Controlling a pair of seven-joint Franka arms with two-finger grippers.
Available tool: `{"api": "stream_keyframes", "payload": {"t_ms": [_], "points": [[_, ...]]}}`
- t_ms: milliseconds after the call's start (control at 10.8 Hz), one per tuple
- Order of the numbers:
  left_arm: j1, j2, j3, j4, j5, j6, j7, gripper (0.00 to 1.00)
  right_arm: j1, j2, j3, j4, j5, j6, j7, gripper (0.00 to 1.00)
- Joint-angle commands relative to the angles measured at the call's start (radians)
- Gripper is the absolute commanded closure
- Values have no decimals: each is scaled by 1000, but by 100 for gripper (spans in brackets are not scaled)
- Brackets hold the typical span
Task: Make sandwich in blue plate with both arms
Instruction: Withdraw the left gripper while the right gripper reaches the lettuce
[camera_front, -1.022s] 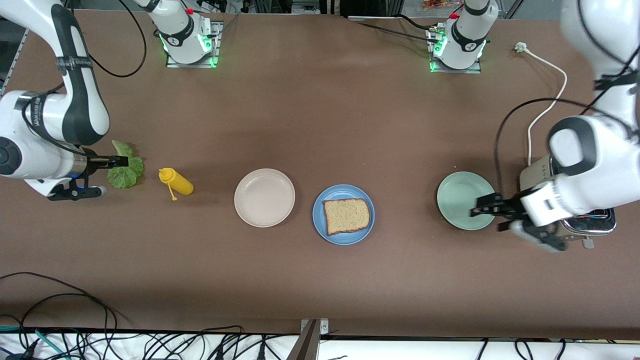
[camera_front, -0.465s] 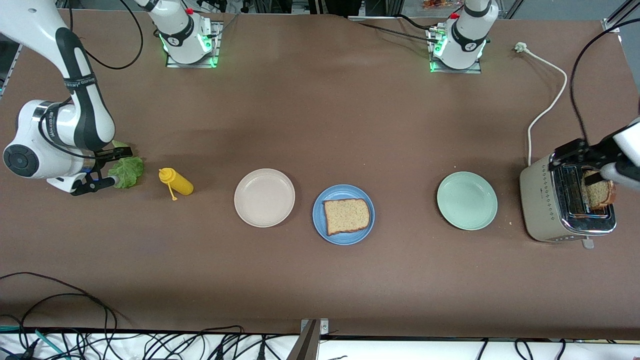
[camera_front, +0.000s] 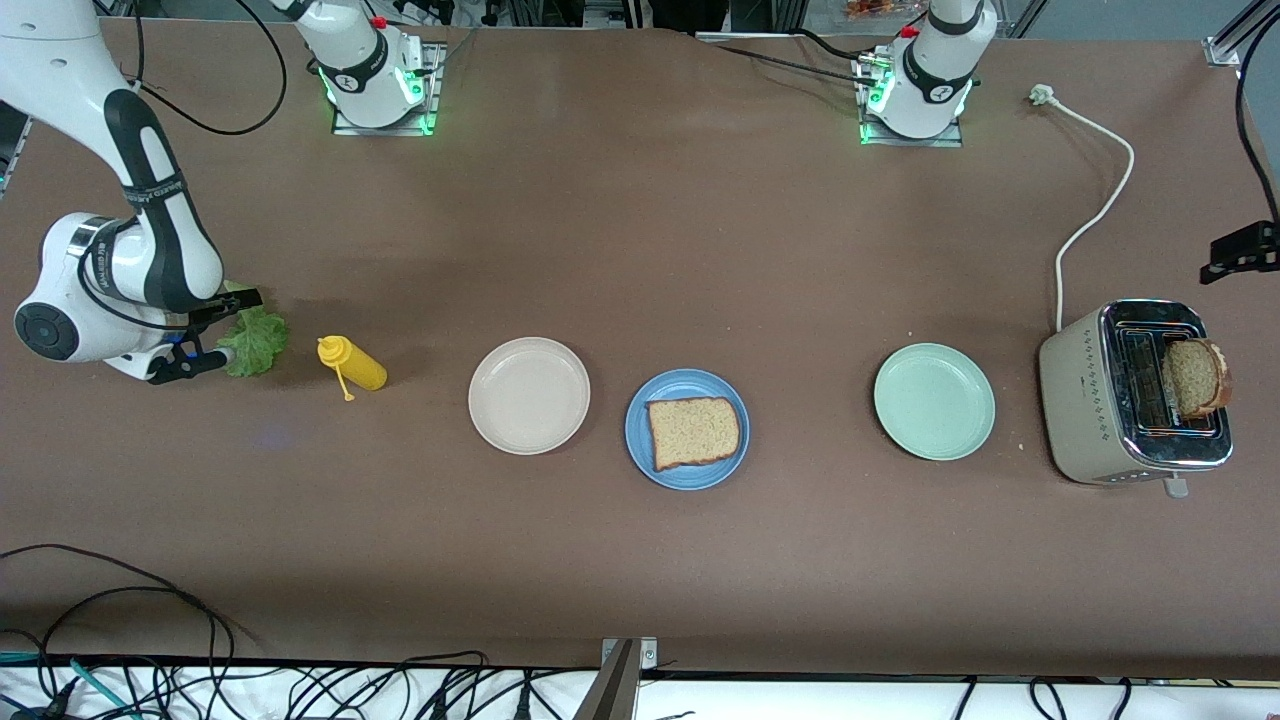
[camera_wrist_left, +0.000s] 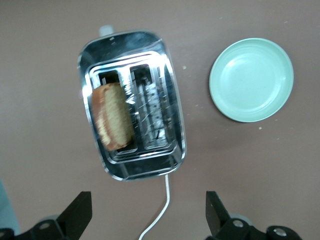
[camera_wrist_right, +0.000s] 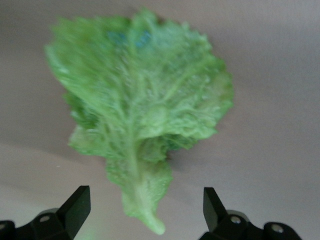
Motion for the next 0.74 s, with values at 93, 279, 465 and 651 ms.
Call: {"api": "stream_keyframes", "payload": {"t_ms": [93,279,465,651], "points": [[-18,-46,21,4,40,-56,-112,0,-32,18,11,0,66,6,4,65],[-24,-72,-34,28,38,-140,-319,0,-33,18,11,1,70,6,4,100],[-14,-74,-117,71,40,-190,-437,0,-33,18,11,3,71,6,6,100],[37,-73,-194,82,35,-201,-455,0,-32,15,11,18,71,4,4,100]]}}
